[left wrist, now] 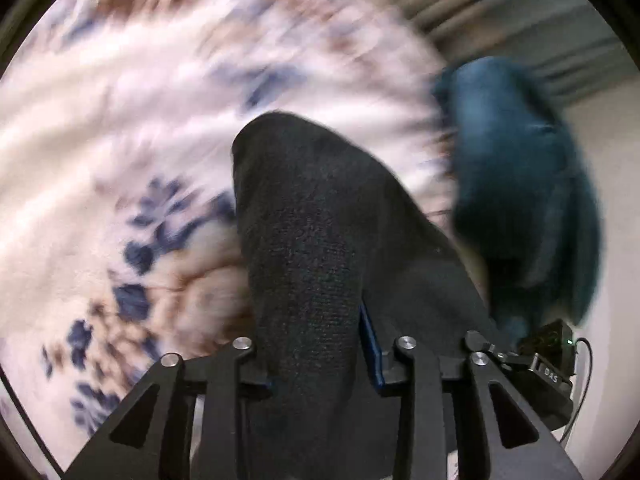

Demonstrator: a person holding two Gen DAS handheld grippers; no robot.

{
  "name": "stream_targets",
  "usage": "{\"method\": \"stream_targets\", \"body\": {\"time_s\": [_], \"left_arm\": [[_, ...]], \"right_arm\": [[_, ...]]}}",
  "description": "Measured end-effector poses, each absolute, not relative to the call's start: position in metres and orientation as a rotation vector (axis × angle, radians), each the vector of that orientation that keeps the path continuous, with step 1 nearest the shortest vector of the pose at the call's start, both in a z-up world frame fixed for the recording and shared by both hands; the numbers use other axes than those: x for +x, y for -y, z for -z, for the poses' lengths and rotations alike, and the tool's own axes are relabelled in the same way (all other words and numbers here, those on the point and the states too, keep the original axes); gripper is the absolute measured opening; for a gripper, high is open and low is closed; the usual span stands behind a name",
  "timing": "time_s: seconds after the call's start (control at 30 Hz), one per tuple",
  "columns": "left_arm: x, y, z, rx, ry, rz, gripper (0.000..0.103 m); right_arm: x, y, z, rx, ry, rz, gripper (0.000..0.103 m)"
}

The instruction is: Fold small clothes

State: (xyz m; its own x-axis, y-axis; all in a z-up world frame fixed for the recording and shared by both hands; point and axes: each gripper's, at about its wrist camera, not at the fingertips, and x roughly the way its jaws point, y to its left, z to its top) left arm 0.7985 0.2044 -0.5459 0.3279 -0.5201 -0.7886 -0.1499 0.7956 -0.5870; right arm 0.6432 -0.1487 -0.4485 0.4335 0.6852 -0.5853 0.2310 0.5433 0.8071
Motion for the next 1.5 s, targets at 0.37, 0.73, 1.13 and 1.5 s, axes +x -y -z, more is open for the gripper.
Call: {"method": "stream_targets", "body": {"time_s": [0.37, 0.73, 1.13, 1.5], "left_arm": [[0.733, -0.207, 0.548, -0.436, -1.219, 0.14, 0.085], [0.662, -0.158, 0.476, -0.114, -1.112, -0.122, 0.103], [0.576, -0.118, 0.313, -0.06, -1.003, -0.111, 0.103], [0.447, -0.088, 0.156, -0.051, -0.832, -0.081, 0.103]], "right_arm": [[0.615, 0.179, 0.486, 0.45, -1.336, -0.103, 0.066], [0.575, 0.135, 0.394, -0.061, -1.219, 0.171, 0.103], [0.479, 0.094, 0.227, -0.101, -1.029, 0.176, 0.103], [0.337, 0.103, 0.03, -0.072, -0.845, 0.17, 0.103]]}}
